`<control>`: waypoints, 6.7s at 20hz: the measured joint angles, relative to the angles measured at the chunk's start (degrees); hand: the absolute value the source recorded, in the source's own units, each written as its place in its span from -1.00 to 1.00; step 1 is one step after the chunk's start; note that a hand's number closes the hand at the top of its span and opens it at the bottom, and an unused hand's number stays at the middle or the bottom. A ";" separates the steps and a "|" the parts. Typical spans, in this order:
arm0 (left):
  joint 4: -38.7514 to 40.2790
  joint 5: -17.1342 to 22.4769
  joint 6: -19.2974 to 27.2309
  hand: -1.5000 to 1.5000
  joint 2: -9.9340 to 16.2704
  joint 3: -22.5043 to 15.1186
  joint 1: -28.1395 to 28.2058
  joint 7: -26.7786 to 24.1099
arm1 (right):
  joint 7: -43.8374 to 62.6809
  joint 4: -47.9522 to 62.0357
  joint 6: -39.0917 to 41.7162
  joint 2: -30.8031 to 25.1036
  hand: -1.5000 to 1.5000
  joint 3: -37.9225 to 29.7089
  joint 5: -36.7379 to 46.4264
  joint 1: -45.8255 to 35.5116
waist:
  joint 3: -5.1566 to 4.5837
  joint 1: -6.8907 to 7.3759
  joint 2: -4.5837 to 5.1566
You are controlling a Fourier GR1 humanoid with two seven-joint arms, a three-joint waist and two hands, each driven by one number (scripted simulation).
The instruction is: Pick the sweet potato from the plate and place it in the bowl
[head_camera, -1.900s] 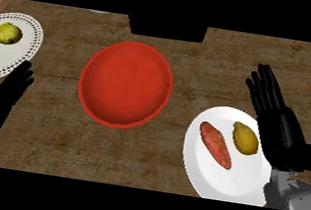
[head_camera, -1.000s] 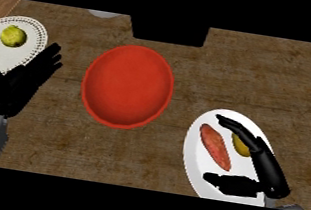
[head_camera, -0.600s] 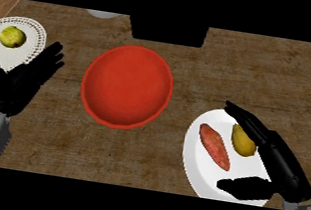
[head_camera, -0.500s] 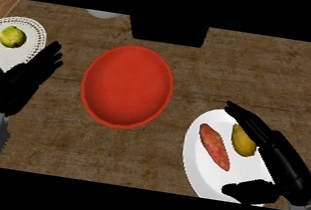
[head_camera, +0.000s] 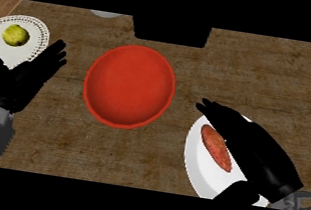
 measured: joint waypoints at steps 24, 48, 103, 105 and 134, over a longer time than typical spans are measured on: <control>-2.76 -3.31 -2.90 0.00 -3.16 3.40 1.31 2.37 | 11.38 9.36 18.10 9.27 -1.00 -0.73 7.15 -5.73 | 0.11 -0.07 0.08; -4.74 -5.47 -7.19 0.00 -5.59 8.23 1.67 4.29 | -1.79 27.22 17.25 16.44 -1.00 -4.77 23.92 -3.77 | 0.12 0.06 0.09; -3.16 -9.09 -9.85 0.00 -8.37 12.00 1.90 3.15 | -5.34 2.72 -3.54 22.77 1.00 -5.19 48.15 28.28 | 0.07 -1.34 -0.27; -3.33 -9.47 -9.66 0.00 -8.79 11.56 2.15 3.04 | -2.56 -4.08 -1.51 23.07 1.00 -1.73 49.83 30.95 | 0.07 -1.21 -0.24; -2.82 -10.74 -9.03 0.00 -10.41 9.70 -1.09 4.58 | 30.48 -8.64 5.17 28.02 1.00 10.03 34.68 -12.72 | -0.09 1.56 0.21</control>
